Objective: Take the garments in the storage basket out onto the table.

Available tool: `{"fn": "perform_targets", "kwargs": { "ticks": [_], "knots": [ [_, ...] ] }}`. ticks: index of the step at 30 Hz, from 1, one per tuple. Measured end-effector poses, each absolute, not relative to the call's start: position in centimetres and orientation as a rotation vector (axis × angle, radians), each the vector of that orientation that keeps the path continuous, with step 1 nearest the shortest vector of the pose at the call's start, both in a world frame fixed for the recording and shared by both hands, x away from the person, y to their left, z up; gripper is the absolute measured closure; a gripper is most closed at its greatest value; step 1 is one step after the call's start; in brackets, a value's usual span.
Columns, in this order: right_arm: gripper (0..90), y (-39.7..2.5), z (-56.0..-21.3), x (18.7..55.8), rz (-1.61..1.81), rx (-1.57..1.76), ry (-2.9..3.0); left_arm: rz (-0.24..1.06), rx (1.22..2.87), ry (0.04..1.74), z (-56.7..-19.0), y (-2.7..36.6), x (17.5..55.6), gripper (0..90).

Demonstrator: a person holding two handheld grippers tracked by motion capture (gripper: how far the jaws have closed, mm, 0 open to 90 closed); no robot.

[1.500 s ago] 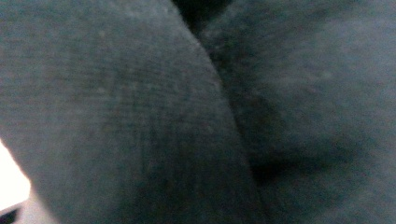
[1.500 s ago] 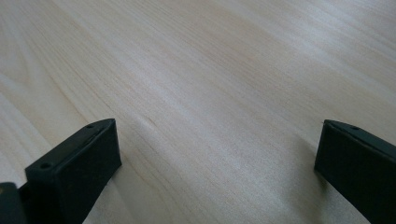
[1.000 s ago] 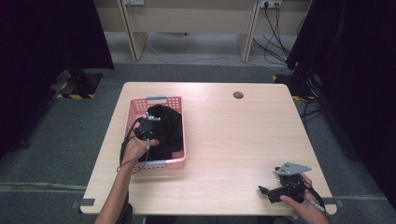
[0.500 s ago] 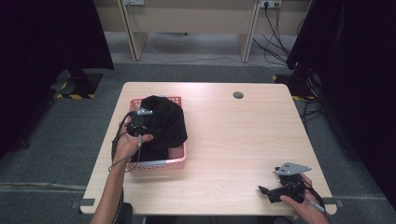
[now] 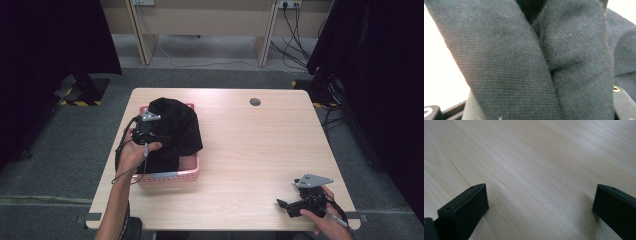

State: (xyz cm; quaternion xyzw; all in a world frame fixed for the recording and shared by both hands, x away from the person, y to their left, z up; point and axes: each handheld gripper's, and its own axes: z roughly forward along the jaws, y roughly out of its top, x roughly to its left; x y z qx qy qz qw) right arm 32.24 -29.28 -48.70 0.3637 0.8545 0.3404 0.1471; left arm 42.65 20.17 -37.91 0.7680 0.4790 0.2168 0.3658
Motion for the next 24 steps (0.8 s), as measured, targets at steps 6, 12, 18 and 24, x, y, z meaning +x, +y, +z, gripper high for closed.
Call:
{"fn": "perform_targets", "kwargs": {
  "ticks": [6, 12, 18, 24],
  "knots": [
    [0.6, -29.3, -48.7, 32.3, 0.981, 1.047, 2.459, 0.565, 1.981, 1.193, -36.7, 19.9, 42.2, 38.9],
    [0.6, -29.3, -48.7, 32.3, 0.981, 1.048, 2.458, 0.531, 1.989, 1.17, -36.0, 19.6, 42.5, 38.9],
    [0.6, -29.3, -48.7, 32.3, 0.981, 1.048, 2.458, 0.524, 2.002, 1.152, -34.7, 19.1, 42.6, 38.9],
    [0.6, -29.3, -48.7, 32.3, 0.98, 1.048, 2.459, 0.526, 2.025, 1.122, -33.5, 18.4, 42.4, 38.8]
  ]
}}
